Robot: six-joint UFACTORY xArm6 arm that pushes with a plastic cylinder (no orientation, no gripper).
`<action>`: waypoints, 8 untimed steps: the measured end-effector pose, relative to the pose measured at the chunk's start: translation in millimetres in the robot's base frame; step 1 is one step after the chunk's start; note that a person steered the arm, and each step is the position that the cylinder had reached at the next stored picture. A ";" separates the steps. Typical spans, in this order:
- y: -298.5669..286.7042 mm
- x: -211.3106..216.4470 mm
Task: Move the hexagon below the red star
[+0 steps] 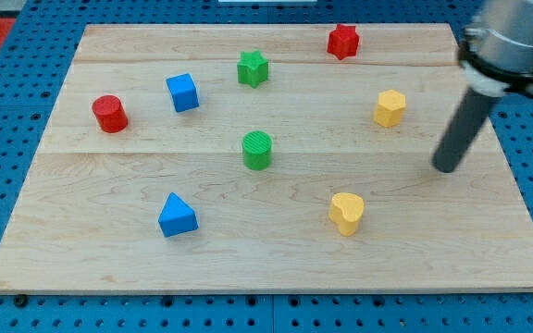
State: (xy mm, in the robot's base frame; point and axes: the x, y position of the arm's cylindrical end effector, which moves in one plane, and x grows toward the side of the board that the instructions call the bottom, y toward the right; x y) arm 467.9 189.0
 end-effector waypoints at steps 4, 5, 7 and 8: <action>-8.5 -94.6; -25.5 -113.0; -19.1 -94.1; -58.0 -109.5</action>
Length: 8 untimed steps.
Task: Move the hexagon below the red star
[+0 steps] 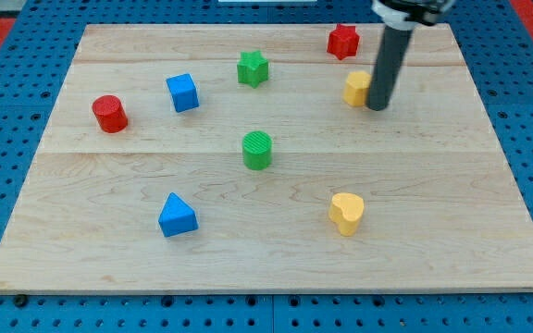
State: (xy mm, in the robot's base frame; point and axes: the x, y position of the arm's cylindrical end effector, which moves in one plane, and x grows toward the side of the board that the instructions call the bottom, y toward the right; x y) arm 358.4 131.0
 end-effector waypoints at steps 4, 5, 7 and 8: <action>-70.6 25.0; -72.6 -18.8; -67.7 -40.5; -59.3 -48.0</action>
